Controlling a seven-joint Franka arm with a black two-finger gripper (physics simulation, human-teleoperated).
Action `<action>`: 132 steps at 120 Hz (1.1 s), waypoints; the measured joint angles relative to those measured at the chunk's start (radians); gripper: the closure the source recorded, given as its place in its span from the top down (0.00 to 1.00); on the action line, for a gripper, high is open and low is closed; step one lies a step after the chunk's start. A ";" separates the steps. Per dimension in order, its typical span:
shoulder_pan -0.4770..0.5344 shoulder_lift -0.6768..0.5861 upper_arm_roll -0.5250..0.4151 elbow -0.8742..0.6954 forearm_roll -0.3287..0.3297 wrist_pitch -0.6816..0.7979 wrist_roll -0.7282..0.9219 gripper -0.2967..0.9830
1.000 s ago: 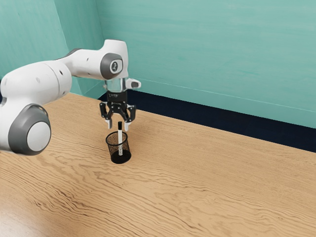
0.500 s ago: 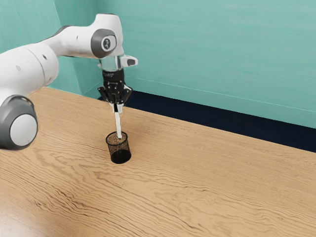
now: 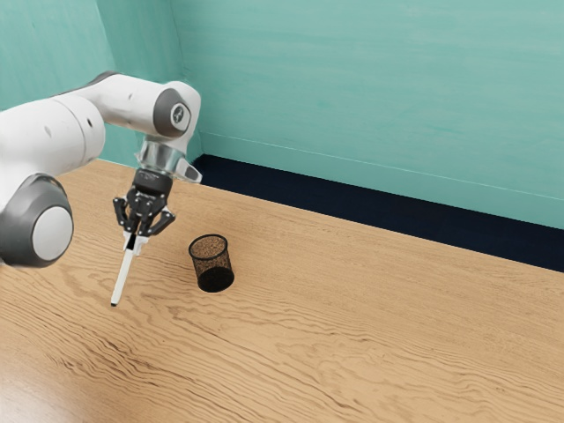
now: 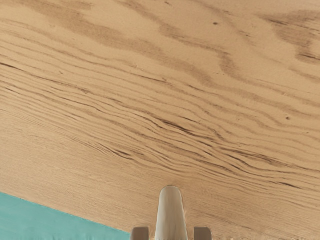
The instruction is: Take the marker out of the pen holder and place it to the left of the pen holder.
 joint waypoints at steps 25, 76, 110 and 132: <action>0.045 0.120 0.017 0.039 0.012 -0.046 0.009 0.15; 0.095 0.161 -0.012 0.129 -0.039 -0.013 0.026 0.56; -0.007 -0.553 -0.132 -0.363 -0.083 0.293 0.063 0.71; -0.093 -0.643 -0.131 -0.404 -0.074 0.400 0.036 0.74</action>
